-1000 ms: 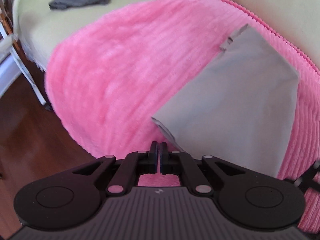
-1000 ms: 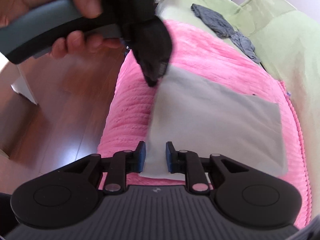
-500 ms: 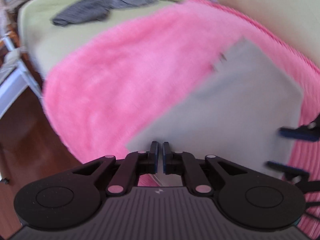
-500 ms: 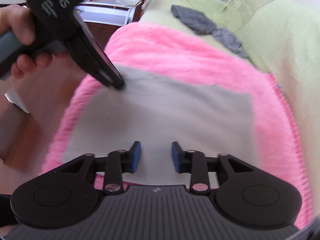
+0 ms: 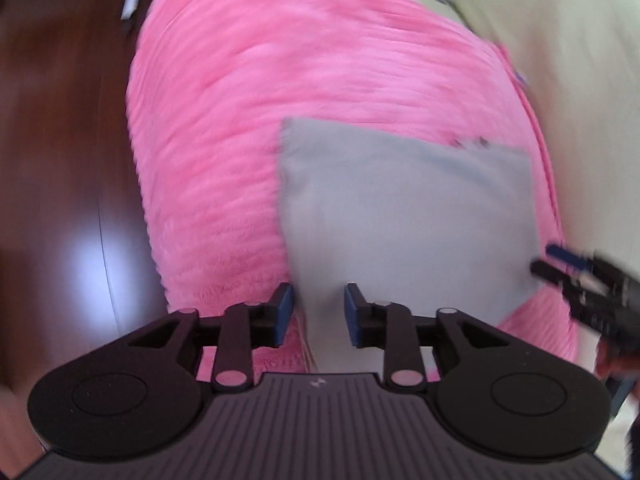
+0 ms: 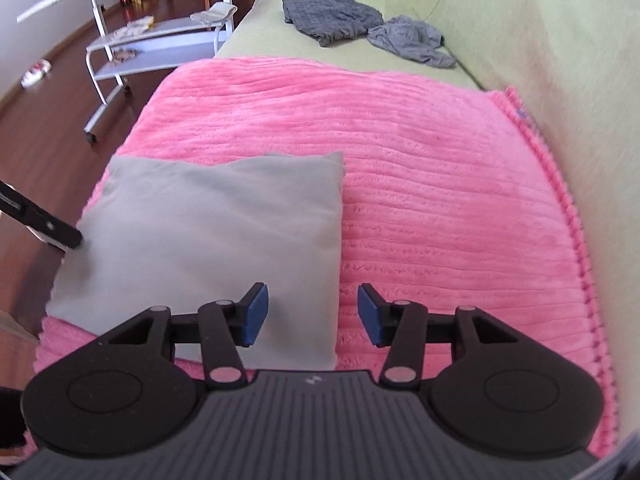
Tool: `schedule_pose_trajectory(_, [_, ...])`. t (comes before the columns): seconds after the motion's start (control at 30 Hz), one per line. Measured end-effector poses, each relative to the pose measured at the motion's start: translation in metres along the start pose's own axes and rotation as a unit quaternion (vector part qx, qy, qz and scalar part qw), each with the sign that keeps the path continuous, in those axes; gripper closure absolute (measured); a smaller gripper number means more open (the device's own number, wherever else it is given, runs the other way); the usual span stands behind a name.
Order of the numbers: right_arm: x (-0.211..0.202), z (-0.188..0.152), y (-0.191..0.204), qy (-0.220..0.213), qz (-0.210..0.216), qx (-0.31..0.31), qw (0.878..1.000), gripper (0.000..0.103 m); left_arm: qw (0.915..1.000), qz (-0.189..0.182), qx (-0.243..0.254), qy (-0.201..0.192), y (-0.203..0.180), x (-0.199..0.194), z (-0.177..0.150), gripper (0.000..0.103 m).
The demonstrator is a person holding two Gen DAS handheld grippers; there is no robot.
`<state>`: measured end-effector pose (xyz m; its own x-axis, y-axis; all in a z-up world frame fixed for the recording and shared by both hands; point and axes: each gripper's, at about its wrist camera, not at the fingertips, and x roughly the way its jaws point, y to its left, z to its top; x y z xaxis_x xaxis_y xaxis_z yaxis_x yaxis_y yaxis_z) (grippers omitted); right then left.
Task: Fold clothes
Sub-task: 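Grasp the folded edge with the left gripper while the right gripper grasps a corner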
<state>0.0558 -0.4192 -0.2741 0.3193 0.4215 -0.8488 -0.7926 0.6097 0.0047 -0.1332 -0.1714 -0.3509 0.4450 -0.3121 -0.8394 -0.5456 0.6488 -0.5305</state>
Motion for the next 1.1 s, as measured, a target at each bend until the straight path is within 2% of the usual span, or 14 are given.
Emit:
schedule_pose_trajectory(0.13, [0.007, 0.000, -0.016, 0.000, 0.037, 0.041, 0.998, 0.056, 0.9996, -0.025, -0.012, -0.010, 0.012, 0.001, -0.006, 0.066])
schedule_pose_trajectory(0.37, [0.018, 0.000, -0.031, 0.007, 0.066, 0.067, 0.996, 0.053, 0.9978, -0.061, -0.020, -0.019, 0.026, 0.003, -0.008, 0.065])
schedule_pose_trajectory(0.5, [0.023, 0.000, -0.039, 0.005, 0.090, 0.092, 0.992, 0.053, 0.9950, -0.094, -0.030, -0.015, 0.030, 0.015, 0.000, 0.064])
schedule_pose_trajectory(0.57, [0.028, 0.000, -0.046, 0.004, 0.106, 0.108, 0.988, 0.053, 0.9950, -0.097, -0.013, -0.020, 0.030, 0.013, 0.001, 0.075])
schedule_pose_trajectory(0.6, [0.031, 0.000, -0.050, 0.004, 0.115, 0.117, 0.986, 0.053, 0.9950, -0.097, -0.007, -0.022, 0.030, 0.012, 0.000, 0.086])
schedule_pose_trajectory(0.63, [0.034, 0.001, -0.052, 0.005, 0.128, 0.123, 0.984, 0.053, 0.9947, -0.101, -0.001, -0.022, 0.033, 0.009, -0.002, 0.093])
schedule_pose_trajectory(0.73, [0.044, 0.003, -0.060, 0.008, 0.169, 0.138, 0.976, 0.053, 0.9949, -0.099, 0.003, -0.022, 0.031, 0.008, -0.002, 0.095])
schedule_pose_trajectory(0.87, [0.065, 0.003, -0.074, 0.020, 0.210, 0.167, 0.963, 0.054, 0.9958, -0.081, 0.036, -0.021, 0.023, 0.012, -0.001, 0.096])
schedule_pose_trajectory(0.9, [0.070, 0.001, -0.077, 0.019, 0.224, 0.181, 0.957, 0.057, 0.9957, -0.082, 0.038, -0.018, 0.023, 0.011, 0.001, 0.096])
schedule_pose_trajectory(0.93, [0.074, -0.001, -0.080, 0.017, 0.238, 0.195, 0.951, 0.070, 0.9957, -0.082, 0.040, -0.017, 0.023, 0.011, 0.002, 0.097])
schedule_pose_trajectory(0.97, [0.077, -0.002, -0.079, 0.016, 0.248, 0.201, 0.947, 0.087, 0.9958, -0.077, 0.047, -0.016, 0.020, 0.011, 0.003, 0.098])
schedule_pose_trajectory(1.0, [0.078, -0.004, -0.076, 0.016, 0.258, 0.204, 0.944, 0.089, 0.9957, -0.071, 0.057, -0.015, 0.017, 0.010, 0.004, 0.099])
schedule_pose_trajectory(1.03, [0.077, -0.005, -0.072, 0.012, 0.251, 0.204, 0.946, 0.090, 0.9951, -0.058, 0.079, -0.015, 0.010, 0.008, 0.005, 0.100])
schedule_pose_trajectory(1.1, [0.062, -0.010, -0.065, -0.005, 0.221, 0.233, 0.947, 0.091, 0.9921, -0.035, 0.120, -0.009, -0.005, 0.003, 0.009, 0.100])
